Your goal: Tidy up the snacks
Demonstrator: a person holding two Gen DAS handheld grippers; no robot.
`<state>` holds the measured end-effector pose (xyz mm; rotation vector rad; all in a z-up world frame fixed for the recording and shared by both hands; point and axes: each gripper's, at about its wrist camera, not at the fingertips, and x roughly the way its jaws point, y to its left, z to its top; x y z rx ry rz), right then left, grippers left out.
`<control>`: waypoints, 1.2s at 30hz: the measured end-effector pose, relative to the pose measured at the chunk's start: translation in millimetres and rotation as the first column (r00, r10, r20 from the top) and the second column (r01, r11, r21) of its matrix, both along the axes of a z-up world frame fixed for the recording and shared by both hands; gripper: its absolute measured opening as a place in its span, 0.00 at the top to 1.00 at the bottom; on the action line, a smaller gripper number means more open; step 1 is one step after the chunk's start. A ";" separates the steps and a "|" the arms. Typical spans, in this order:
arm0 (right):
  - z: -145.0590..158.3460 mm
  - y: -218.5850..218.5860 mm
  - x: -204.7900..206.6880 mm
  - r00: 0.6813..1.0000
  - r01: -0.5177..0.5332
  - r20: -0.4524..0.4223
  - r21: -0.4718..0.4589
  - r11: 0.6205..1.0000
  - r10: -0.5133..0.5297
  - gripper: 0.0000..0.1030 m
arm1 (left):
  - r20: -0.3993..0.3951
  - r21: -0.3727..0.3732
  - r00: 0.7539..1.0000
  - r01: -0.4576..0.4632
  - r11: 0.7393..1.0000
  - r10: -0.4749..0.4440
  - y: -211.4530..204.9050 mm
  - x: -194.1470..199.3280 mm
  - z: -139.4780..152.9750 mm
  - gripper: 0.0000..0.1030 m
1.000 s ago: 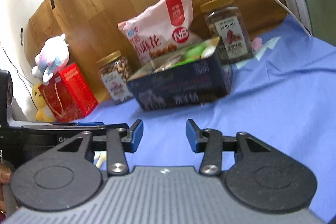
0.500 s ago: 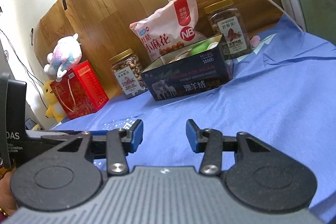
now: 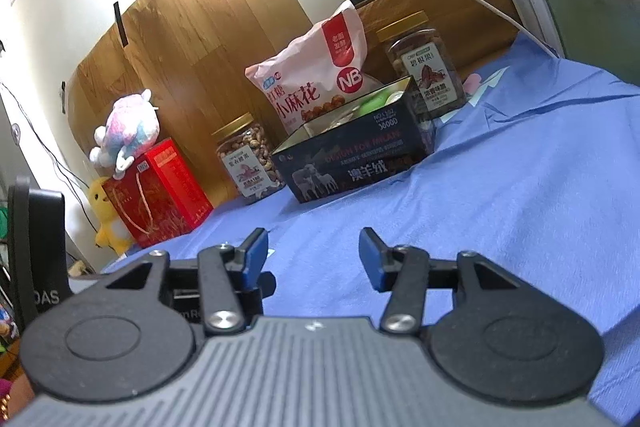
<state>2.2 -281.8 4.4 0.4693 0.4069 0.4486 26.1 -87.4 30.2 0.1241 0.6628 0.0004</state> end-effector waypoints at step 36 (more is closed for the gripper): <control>6.3 0.0 -5.7 0.997 0.057 0.048 0.034 0.998 -0.058 0.44 | 0.053 0.117 0.998 -0.050 0.992 0.044 -7.7 -5.2 6.2 0.00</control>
